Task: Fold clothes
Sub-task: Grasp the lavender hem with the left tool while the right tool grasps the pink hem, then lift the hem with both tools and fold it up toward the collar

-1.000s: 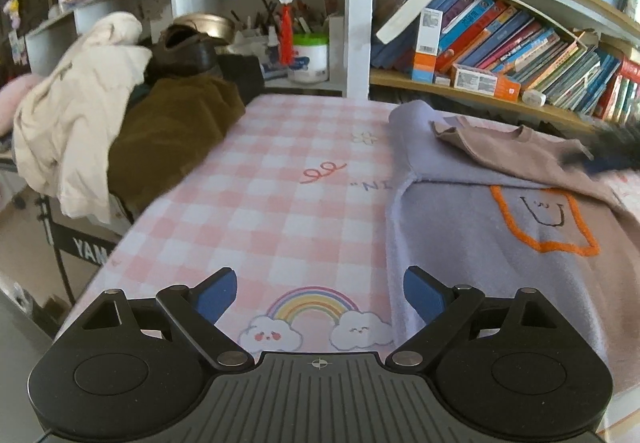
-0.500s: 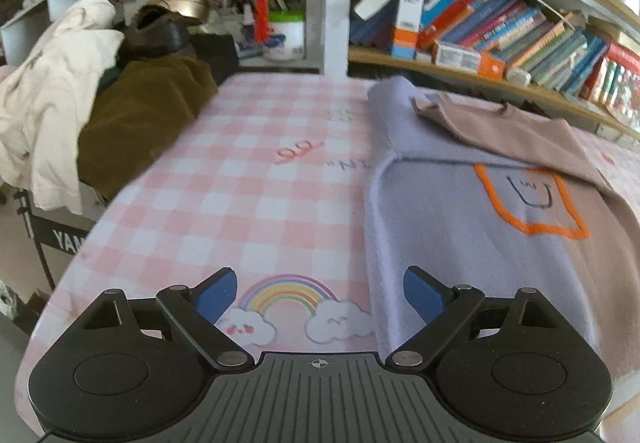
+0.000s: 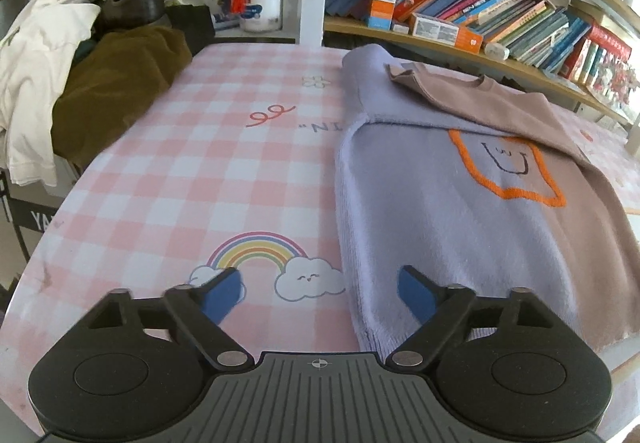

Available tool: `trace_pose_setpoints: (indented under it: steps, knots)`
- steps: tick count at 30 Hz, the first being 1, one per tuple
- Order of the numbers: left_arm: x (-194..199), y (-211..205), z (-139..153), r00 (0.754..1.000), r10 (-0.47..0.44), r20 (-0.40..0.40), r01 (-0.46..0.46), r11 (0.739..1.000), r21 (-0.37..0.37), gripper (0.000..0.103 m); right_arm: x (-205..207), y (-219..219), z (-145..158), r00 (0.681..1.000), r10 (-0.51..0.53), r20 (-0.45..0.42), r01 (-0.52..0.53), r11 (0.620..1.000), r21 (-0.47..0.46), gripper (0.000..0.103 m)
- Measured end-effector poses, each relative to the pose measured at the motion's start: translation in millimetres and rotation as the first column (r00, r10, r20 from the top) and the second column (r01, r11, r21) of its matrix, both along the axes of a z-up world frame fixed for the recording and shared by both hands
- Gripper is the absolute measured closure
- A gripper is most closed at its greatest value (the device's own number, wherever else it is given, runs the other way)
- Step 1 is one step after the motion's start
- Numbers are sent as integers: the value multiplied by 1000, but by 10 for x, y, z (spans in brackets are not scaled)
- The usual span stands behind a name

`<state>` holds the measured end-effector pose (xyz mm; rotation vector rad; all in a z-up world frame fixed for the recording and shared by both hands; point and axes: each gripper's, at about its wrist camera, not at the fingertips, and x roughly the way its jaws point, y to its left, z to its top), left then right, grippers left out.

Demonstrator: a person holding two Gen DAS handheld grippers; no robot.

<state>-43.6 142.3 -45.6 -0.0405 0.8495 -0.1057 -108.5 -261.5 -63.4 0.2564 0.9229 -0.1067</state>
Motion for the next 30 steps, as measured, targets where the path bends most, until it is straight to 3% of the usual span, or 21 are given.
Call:
trace_pose_setpoints:
  steps: [4, 9, 11, 15, 18, 23, 30]
  knots:
    - [12, 17, -46, 999, -5, -32, 4, 1000, -18, 54, 0, -26, -26, 1000, -17, 2, 17, 1000, 23, 72]
    - [8, -28, -69, 998, -40, -40, 39, 999, -36, 82, 13, -31, -27, 1000, -10, 6, 9, 999, 49, 91]
    - [1, -74, -52, 997, -63, -35, 61, 997, -43, 97, 17, -12, -10, 1000, 3, 11, -4, 998, 56, 92]
    - [-35, -165, 41, 994, -113, 9, 113, 992, -54, 97, -4, 61, 132, 991, 80, 105, -94, 987, 132, 93]
    - [-7, -193, 18, 993, -114, -9, 114, 992, -52, 96, 63, 133, 142, 988, 115, 101, -127, 985, 121, 92]
    - [1, -126, -1, 995, -96, -37, 92, 992, -87, 86, 155, 109, 98, 993, 84, 85, -95, 985, 144, 72]
    - [1, -89, -53, 993, -101, -67, 91, 986, -142, 71, 459, -210, -39, 997, -60, 57, 44, 969, 245, 71]
